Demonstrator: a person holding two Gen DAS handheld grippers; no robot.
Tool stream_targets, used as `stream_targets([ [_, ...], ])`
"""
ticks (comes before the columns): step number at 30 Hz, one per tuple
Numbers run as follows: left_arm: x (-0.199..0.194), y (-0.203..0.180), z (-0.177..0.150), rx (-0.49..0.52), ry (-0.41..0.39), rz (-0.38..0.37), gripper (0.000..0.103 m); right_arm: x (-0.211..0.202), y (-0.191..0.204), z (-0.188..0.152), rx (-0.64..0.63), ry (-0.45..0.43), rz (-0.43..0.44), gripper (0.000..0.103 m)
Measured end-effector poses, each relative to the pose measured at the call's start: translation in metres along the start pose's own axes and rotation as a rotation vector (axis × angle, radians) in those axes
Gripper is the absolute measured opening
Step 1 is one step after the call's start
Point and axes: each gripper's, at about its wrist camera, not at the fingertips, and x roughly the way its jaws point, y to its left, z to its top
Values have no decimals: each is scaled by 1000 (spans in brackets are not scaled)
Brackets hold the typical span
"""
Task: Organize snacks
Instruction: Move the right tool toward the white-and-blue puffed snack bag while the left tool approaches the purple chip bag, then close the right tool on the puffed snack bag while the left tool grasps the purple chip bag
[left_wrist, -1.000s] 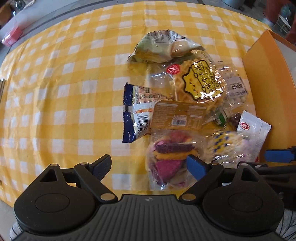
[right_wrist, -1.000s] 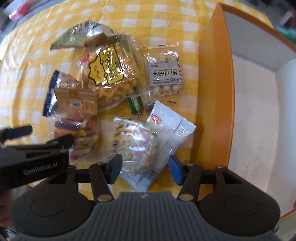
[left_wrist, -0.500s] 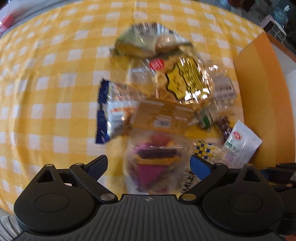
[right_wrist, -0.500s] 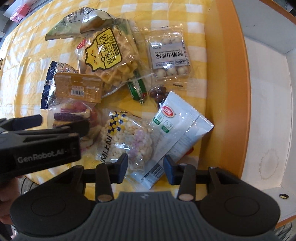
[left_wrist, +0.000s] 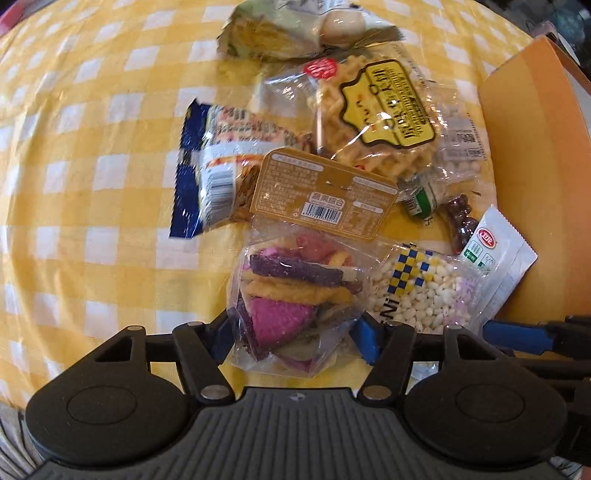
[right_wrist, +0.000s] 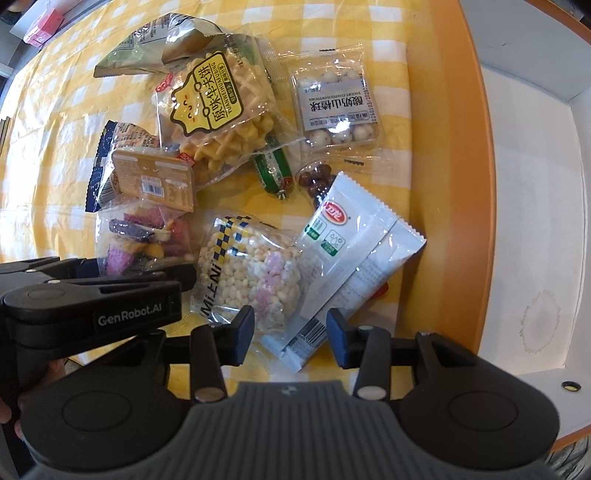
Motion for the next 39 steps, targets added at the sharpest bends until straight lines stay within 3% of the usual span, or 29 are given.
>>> stream_targets([
  [3, 1, 4, 1, -8, 5, -7, 73, 3, -3, -4, 16, 16, 42, 43],
  [6, 0, 7, -2, -21, -4, -2, 73, 9, -8, -6, 33, 15, 83, 52],
  [10, -1, 20, -10, -14, -24, 0, 72, 23, -11, -11, 54, -1, 125, 53],
  [15, -8, 29, -22, 17, -48, 15, 67, 20, -13, -21, 52, -74, 130, 34],
  [22, -13, 45, -16, 17, -57, 24, 65, 5, -21, -30, 52, -98, 190, 33],
  [24, -14, 46, -16, 20, -58, 23, 65, 0, -20, -29, 45, -112, 151, 52],
  [31, -11, 39, -7, 48, -85, 35, 77, -10, 24, -30, -118, -200, -25, 57],
  [36, -7, 41, -6, 85, -127, 39, 83, 7, 62, -35, -203, -227, -123, 75],
  [39, -6, 44, -7, 85, -136, 34, 84, 19, 79, -37, -236, -223, -152, 80],
])
